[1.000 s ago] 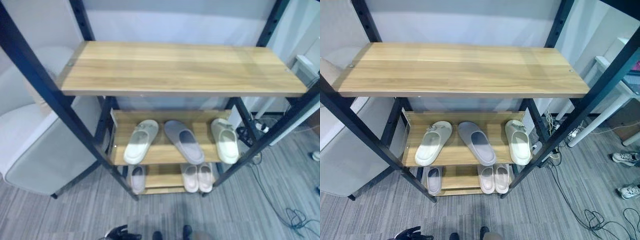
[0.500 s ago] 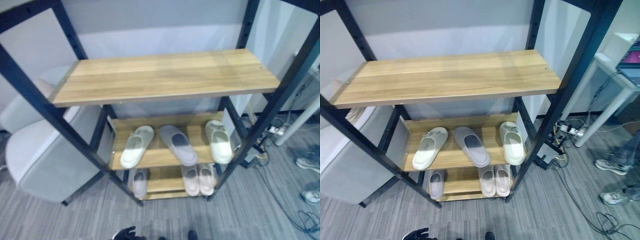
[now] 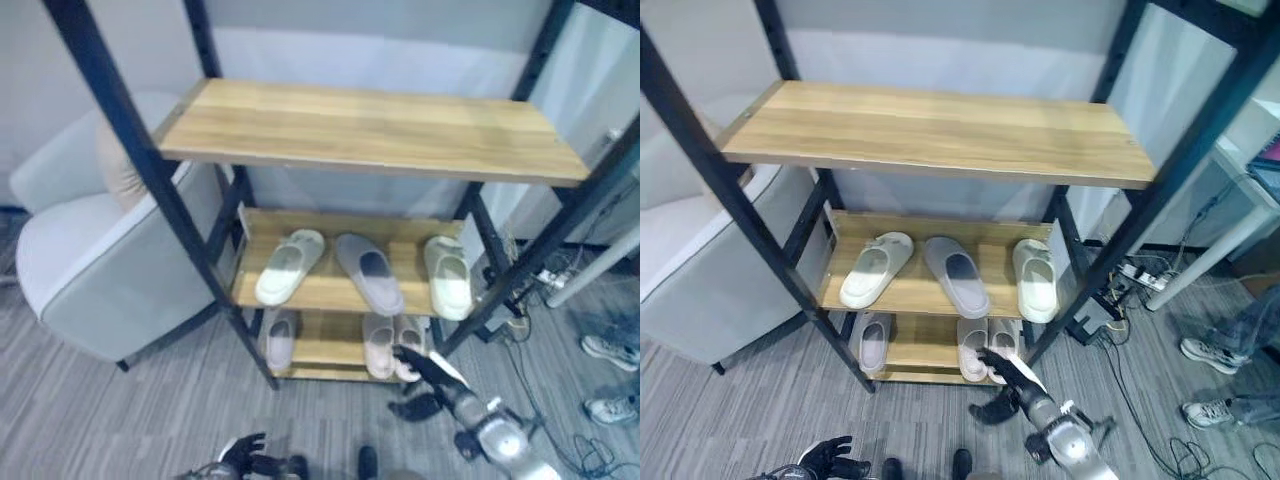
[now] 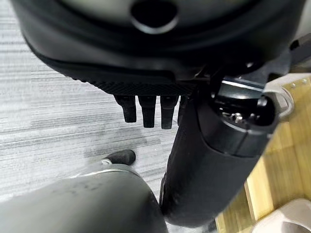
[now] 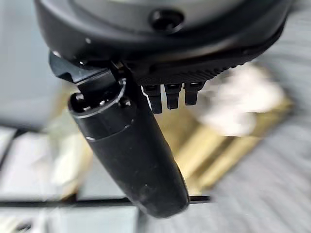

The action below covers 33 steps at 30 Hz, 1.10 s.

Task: Arrange the slippers neatly on the shoe rack.

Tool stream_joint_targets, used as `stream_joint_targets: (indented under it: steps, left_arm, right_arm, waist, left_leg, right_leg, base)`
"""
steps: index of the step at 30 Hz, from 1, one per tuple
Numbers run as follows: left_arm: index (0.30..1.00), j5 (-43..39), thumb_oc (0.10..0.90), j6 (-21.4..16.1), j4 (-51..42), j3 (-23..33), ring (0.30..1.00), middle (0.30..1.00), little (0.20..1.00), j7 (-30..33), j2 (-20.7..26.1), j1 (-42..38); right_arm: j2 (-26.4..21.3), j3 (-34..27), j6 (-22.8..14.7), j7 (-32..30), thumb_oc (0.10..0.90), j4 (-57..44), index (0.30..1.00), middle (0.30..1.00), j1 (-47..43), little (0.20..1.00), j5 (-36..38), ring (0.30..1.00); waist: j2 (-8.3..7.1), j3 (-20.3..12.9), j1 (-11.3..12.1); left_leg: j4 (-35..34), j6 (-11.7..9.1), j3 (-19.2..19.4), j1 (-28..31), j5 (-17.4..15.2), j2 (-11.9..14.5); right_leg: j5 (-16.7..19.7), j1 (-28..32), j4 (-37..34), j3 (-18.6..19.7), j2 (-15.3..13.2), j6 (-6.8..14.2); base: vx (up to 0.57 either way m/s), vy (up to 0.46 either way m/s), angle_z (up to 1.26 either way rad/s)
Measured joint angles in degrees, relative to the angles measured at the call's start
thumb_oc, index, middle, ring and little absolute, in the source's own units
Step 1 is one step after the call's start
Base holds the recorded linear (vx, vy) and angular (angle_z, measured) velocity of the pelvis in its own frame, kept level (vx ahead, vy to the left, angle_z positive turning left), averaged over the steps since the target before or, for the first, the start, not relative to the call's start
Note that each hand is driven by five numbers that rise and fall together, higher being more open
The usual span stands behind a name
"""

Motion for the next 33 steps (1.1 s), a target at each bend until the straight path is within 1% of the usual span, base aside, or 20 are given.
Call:
stream_joint_targets:
  steps: [1,2,3,4,5,6,7,9,11,12,14,15,17,20,21,23,24,26,30,33]
  left_arm:
    - [0.9,0.2,0.8,0.0,0.1,0.0,0.9,0.9,0.9,0.1,-0.5,0.0]
    - [0.9,1.0,0.8,-0.1,0.1,0.2,0.9,0.9,0.9,0.1,-0.3,0.0]
    - [0.9,2.3,0.8,0.0,0.1,1.3,0.9,0.9,0.9,0.1,-0.7,0.2]
    - [0.9,2.4,0.8,0.0,0.1,1.3,0.9,0.9,0.9,0.1,-1.1,0.4]
    - [0.9,2.4,0.8,0.0,0.1,1.3,0.9,0.9,0.9,0.1,-1.1,0.4]
    - [0.9,2.6,0.8,0.0,0.0,1.6,0.9,0.9,0.9,0.0,-0.7,0.5]
    - [0.9,2.7,0.8,-0.1,-0.1,1.8,0.9,0.9,0.9,0.0,-0.1,0.6]
    - [0.9,2.7,0.8,-0.2,-0.1,2.3,0.9,0.9,0.9,0.0,0.0,0.7]
    - [0.9,2.7,0.8,-0.2,-0.1,2.6,0.9,0.9,0.9,0.0,0.1,0.8]
    - [0.9,2.7,0.8,-0.2,0.0,4.2,0.9,0.9,0.9,0.0,0.2,0.8]
    - [0.9,2.7,0.8,-0.3,-0.1,4.6,0.9,0.9,0.9,0.0,0.3,0.9]
    - [0.9,2.7,0.8,-0.5,-0.5,4.5,0.9,0.9,0.9,0.1,0.4,0.6]
    - [0.9,2.6,0.8,-0.7,-1.1,4.5,0.9,0.9,0.9,0.1,0.6,0.8]
    - [0.9,2.7,0.8,-1.1,-1.3,4.4,0.9,0.9,0.9,0.1,0.8,0.7]
    - [0.9,2.7,0.8,-1.2,-1.5,4.4,0.9,0.9,0.9,0.1,0.9,0.8]
    - [0.9,2.9,0.8,-1.2,-2.2,4.2,0.9,0.9,0.9,0.1,0.9,0.8]
    - [0.9,2.8,0.8,-1.3,-2.3,4.2,0.9,0.9,0.9,0.1,0.9,0.8]
    - [0.9,2.8,0.8,-1.5,-3.5,3.5,0.9,0.9,0.9,0.1,1.0,0.6]
    - [0.9,2.3,0.8,-1.8,-3.6,3.4,0.9,0.9,0.9,0.3,1.0,-0.1]
    - [0.9,1.9,0.8,-2.1,-3.6,3.2,0.9,0.9,0.9,1.0,0.9,-0.8]
  right_arm:
    - [0.4,-0.3,-0.8,0.1,0.8,-1.0,0.9,0.9,-0.6,0.9,-0.2,0.9]
    - [0.3,-1.2,-0.9,0.4,0.8,-3.2,0.9,0.9,-1.2,0.9,-0.8,0.9]
    - [-0.9,-1.7,-1.0,0.4,0.8,-6.3,0.9,0.9,-0.8,0.9,-2.5,0.9]
    - [-2.3,-1.8,-1.8,0.5,0.8,-7.1,0.9,0.9,-0.8,0.9,-3.2,0.9]
    - [-2.3,-1.8,-1.8,0.5,0.8,-7.1,0.9,0.9,-0.8,0.9,-3.2,0.9]
    - [-4.1,-3.5,-1.9,0.1,0.8,-6.7,0.9,0.9,-1.4,0.9,-7.1,0.9]
    - [-4.1,-4.4,-1.6,-0.6,0.8,-6.2,0.9,0.9,-2.0,0.9,-7.5,0.9]
    - [-4.2,-6.0,-1.1,-2.2,0.8,-6.3,0.9,0.9,-3.4,0.9,-8.5,0.9]
    - [-4.4,-6.4,-0.8,-3.0,0.8,-6.3,0.9,0.9,-6.1,0.9,-8.6,0.9]
    - [-5.1,-6.8,-0.8,-4.7,0.8,-6.7,0.9,0.9,-9.6,0.9,-8.6,0.9]
    - [-5.4,-8.3,-1.0,-5.8,0.8,-6.7,0.9,0.9,-11.6,0.9,-8.7,0.9]
    - [-5.3,-9.8,-1.3,-8.3,0.8,-6.5,0.9,0.9,-13.0,0.9,-9.2,0.9]
    - [-5.2,-10.4,-1.5,-10.2,0.8,-6.0,0.9,0.9,-13.7,0.9,-9.2,0.9]
    - [-5.2,-10.4,-2.0,-11.8,0.8,-4.2,0.9,0.9,-14.9,0.9,-9.2,0.9]
    - [-5.4,-10.2,-2.0,-12.8,0.8,-0.8,0.9,0.9,-16.6,0.9,-9.3,0.9]
    - [-6.3,-10.5,-1.3,-13.9,0.8,3.1,0.9,0.9,-18.6,0.9,-9.4,0.9]
    - [-6.5,-10.5,-1.0,-15.0,0.8,3.9,0.9,0.9,-18.7,0.9,-9.8,0.9]
    - [-6.5,-10.5,-1.2,-16.2,0.8,7.5,0.9,0.9,-20.8,0.9,-10.6,0.9]
    - [-7.1,-10.4,-0.6,-18.1,0.8,10.0,0.9,0.9,-23.7,0.9,-10.8,0.9]
    - [-7.0,-10.3,-0.9,-18.7,0.8,10.1,0.9,0.9,-24.2,0.9,-10.3,0.9]
  waist:
    - [0.99,0.3,0.1]
    - [0.7,0.0,0.3]
    - [1.03,0.1,0.5]
    - [1.06,0.1,0.3]
    - [1.06,0.1,0.3]
    - [0.35,-0.1,1.1]
    - [-0.11,0.0,1.4]
    - [-0.51,0.0,1.6]
    - [-0.77,0.1,1.7]
    - [-1.45,0.2,2.5]
    - [-2.01,0.1,3.9]
    - [-2.54,0.1,4.7]
    - [-3.02,0.0,6.0]
    - [-3.37,0.0,6.1]
    - [-3.5,0.0,6.4]
    - [-3.52,0.0,6.6]
    - [-3.5,0.1,7.3]
    - [-3.5,0.1,7.5]
    - [-3.2,0.6,7.6]
    - [-2.73,2.2,7.7]
  left_leg:
    - [-0.8,0.6,0.3,0.4,0.2,-0.2]
    - [-1.1,0.8,0.3,0.5,0.1,-0.7]
    - [-2.1,1.3,0.5,1.3,0.3,-1.1]
    - [-2.6,1.7,0.8,2.1,1.1,-1.2]
    - [-2.6,1.7,0.8,2.1,1.1,-1.2]
    - [-2.8,1.9,0.7,2.7,0.6,-1.5]
    - [-3.0,2.0,0.6,2.8,0.6,-1.8]
    - [-3.6,2.1,0.5,2.9,0.5,-1.9]
    - [-3.8,2.2,0.6,3.2,0.3,-1.9]
    - [-4.1,2.2,0.4,3.2,0.3,-1.9]
    - [-4.5,2.0,-0.1,3.0,0.2,-2.0]
    - [-5.0,2.0,-0.5,3.1,0.3,-1.9]
    - [-5.0,2.0,-0.7,2.8,0.3,-2.0]
    - [-5.0,2.0,-1.1,2.2,0.3,-2.1]
    - [-4.9,2.0,-1.6,1.8,0.4,-2.2]
    - [-5.0,2.0,-2.1,1.0,0.4,-2.4]
    - [-5.0,2.0,-2.2,0.7,0.4,-2.4]
    - [-4.9,2.0,-2.2,-0.6,0.5,-2.4]
    - [-4.9,2.0,-2.6,-3.0,1.0,-2.4]
    - [-5.1,2.0,-2.7,-3.0,1.1,-2.4]
  right_leg:
    - [-0.1,0.1,0.1,0.0,-0.2,0.1]
    - [-0.2,0.2,-0.1,0.1,-0.5,0.3]
    - [0.1,0.7,-0.4,0.2,-0.9,0.8]
    - [0.4,1.6,-1.1,0.2,-1.0,1.2]
    - [0.4,1.6,-1.1,0.2,-1.0,1.2]
    - [0.3,2.4,-1.7,0.2,-1.3,1.4]
    - [0.4,2.5,-1.8,0.1,-1.4,1.5]
    - [0.4,2.5,-2.2,0.0,-1.5,1.6]
    - [0.4,2.9,-2.5,0.0,-1.4,1.7]
    - [0.6,3.4,-3.4,-0.2,-1.3,1.8]
    - [0.6,3.7,-3.9,-0.8,-1.3,1.8]
    - [0.5,3.6,-4.3,-1.0,-1.2,1.8]
    - [0.5,3.6,-4.8,-1.2,-1.2,1.8]
    - [0.5,3.5,-5.2,-1.6,-1.3,1.9]
    - [0.7,3.5,-5.9,-2.1,-1.4,1.9]
    - [1.0,3.3,-6.7,-2.6,-1.4,2.0]
    - [1.0,3.2,-6.9,-2.7,-1.4,2.0]
    - [1.2,1.9,-6.9,-2.7,-1.3,2.0]
    - [1.6,-0.3,-6.9,-3.2,-1.3,2.0]
    - [1.6,-0.4,-6.9,-3.2,-1.4,2.0]
  base:
    - [0.09,0.221,0.09]
    - [0.05,0.097,-0.01]
    - [0.08,0.193,-0.02]
    - [0.05,0.137,-0.02]
    - [0.08,0.217,0.01]
    - [0.02,0.083,0.02]
    - [0.05,0.159,0.02]
    - [0.04,0.09,0.0]
    - [0.03,0.06,-0.01]
    - [0.06,0.109,0.07]
    - [0.06,0.109,0.15]
    - [0.04,0.072,0.16]
    - [0.02,0.048,0.08]
    - [0.01,0.027,0.09]
    - [0.0,0.028,0.16]
    - [-0.02,0.027,0.15]
    - [-0.04,0.025,0.05]
    - [-0.06,0.018,0.0]
    - [-0.03,0.025,0.06]
    - [0.0,0.006,0.01]
